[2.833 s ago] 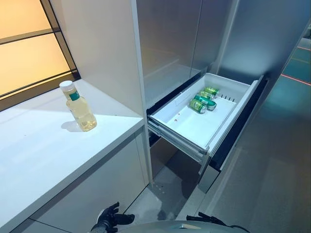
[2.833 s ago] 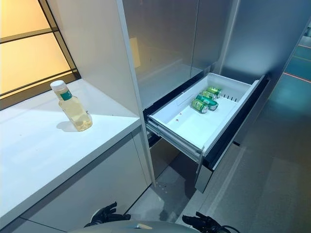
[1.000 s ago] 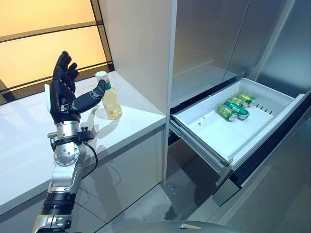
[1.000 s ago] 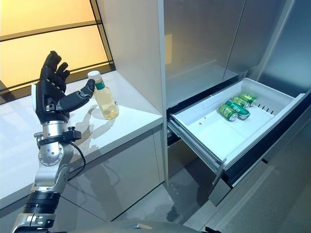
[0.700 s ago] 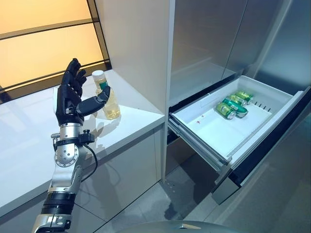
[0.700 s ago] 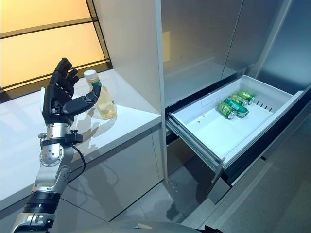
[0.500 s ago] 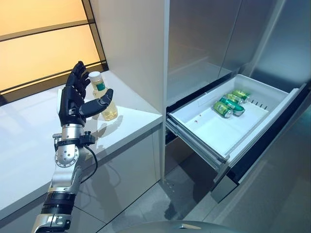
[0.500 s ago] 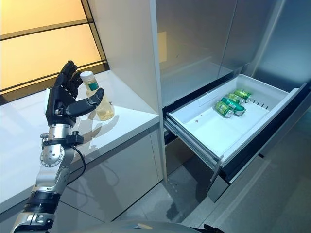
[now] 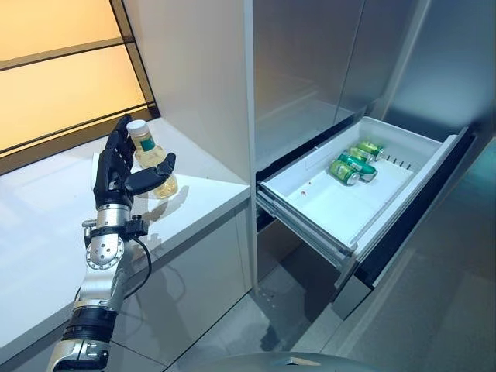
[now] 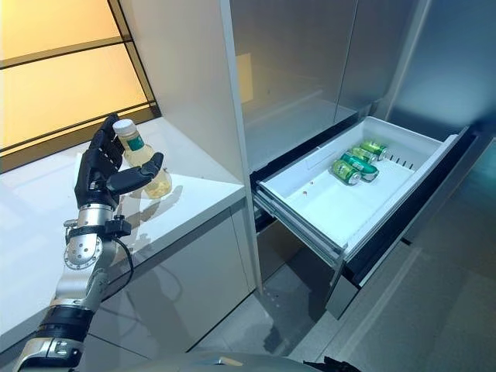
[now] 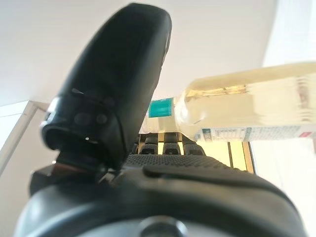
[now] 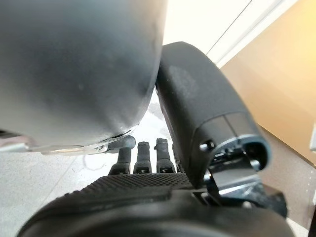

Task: Put drinks into fridge and close the fridge

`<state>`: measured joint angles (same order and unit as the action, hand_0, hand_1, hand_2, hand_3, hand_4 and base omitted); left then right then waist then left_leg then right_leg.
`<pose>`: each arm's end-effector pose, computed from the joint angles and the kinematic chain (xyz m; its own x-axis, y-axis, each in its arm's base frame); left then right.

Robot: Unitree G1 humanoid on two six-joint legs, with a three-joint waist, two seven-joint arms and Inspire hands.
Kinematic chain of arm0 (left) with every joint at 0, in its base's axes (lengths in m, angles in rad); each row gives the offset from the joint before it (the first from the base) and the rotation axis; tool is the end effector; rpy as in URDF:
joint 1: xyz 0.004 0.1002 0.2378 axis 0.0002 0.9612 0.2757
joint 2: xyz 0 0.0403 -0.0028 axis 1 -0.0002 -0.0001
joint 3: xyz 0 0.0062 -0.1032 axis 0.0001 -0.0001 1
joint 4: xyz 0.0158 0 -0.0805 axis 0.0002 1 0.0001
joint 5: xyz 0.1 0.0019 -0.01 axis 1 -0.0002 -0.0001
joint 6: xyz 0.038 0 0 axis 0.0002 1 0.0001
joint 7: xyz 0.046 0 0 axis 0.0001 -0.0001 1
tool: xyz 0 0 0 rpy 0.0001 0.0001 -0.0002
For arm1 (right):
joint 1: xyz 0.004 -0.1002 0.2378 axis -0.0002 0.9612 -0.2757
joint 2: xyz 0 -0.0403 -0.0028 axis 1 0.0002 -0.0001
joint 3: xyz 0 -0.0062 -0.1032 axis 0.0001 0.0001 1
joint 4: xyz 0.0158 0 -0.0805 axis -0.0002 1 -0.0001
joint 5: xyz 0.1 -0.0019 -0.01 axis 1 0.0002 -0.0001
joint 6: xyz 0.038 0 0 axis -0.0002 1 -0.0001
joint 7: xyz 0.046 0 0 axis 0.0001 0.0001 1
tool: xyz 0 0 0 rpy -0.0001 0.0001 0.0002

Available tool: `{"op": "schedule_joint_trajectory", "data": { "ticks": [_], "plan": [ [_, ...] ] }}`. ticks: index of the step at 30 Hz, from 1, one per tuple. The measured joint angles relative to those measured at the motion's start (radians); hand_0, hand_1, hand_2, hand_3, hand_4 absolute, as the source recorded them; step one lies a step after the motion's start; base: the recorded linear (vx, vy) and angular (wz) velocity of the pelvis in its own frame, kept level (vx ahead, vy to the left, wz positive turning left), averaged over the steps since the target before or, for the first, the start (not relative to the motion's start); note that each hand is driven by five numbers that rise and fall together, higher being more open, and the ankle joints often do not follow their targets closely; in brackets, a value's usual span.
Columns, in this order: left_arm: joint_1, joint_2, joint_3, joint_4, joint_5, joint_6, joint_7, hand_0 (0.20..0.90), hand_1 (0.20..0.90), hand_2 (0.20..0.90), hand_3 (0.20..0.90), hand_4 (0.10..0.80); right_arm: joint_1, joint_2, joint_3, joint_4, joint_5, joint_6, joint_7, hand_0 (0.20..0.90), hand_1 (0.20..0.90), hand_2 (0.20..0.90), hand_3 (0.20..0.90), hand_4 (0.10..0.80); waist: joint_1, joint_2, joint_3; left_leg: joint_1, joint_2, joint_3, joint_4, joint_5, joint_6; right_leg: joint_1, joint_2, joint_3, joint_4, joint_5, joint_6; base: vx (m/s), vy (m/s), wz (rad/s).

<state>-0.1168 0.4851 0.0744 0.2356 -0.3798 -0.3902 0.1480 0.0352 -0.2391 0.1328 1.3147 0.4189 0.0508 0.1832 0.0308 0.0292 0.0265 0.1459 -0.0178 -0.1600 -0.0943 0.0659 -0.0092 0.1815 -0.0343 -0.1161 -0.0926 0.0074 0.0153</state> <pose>0.2204 0.2620 0.0770 0.9122 0.2428 0.3301 -0.2723 0.9611 0.0456 0.0410 -0.2278 -0.1207 0.2161 -0.0102 -0.9763 0.2383 0.9703 0.0426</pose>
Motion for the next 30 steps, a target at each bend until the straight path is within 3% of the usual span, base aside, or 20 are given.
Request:
{"op": "schedule_joint_trajectory", "data": {
  "ticks": [11, 21, 30],
  "plan": [
    [-0.026, 0.003, -0.002, 0.033, 0.02, 0.005, 0.026, 0.9, 0.9, 0.9, 0.9, 0.8, -0.001, 0.004, 0.0, -0.002, -0.009, 0.002, 0.0, 0.9, 0.9, 0.9, 0.9, 0.8, -0.01, -0.006, -0.005, 0.007, 0.0, 0.016, 0.0, -0.002, 0.002, 0.0, 0.0, 0.017, 0.0, 0.001, 0.0, 0.006, 0.01, -0.04],
    [-0.082, 0.056, -0.02, 0.076, 0.029, 0.015, 0.064, 0.9, 0.9, 0.9, 0.9, 0.8, -0.003, 0.008, 0.0, -0.002, -0.009, 0.003, 0.0, 0.9, 0.9, 0.9, 0.9, 0.8, -0.033, -0.011, -0.012, 0.012, 0.0, 0.029, 0.0, -0.006, 0.003, -0.001, -0.001, 0.028, 0.0, 0.001, -0.001, 0.006, 0.006, -0.03],
    [-0.093, 0.062, -0.023, 0.123, 0.03, 0.015, 0.086, 0.9, 0.9, 0.9, 0.9, 0.8, -0.003, 0.01, 0.001, -0.002, -0.01, 0.002, 0.0, 0.9, 0.9, 0.9, 0.9, 0.8, -0.039, -0.012, -0.017, 0.019, 0.001, 0.04, 0.0, -0.008, 0.003, 0.0, -0.001, 0.04, 0.0, 0.001, -0.001, 0.014, 0.004, -0.03]
  ]
}}
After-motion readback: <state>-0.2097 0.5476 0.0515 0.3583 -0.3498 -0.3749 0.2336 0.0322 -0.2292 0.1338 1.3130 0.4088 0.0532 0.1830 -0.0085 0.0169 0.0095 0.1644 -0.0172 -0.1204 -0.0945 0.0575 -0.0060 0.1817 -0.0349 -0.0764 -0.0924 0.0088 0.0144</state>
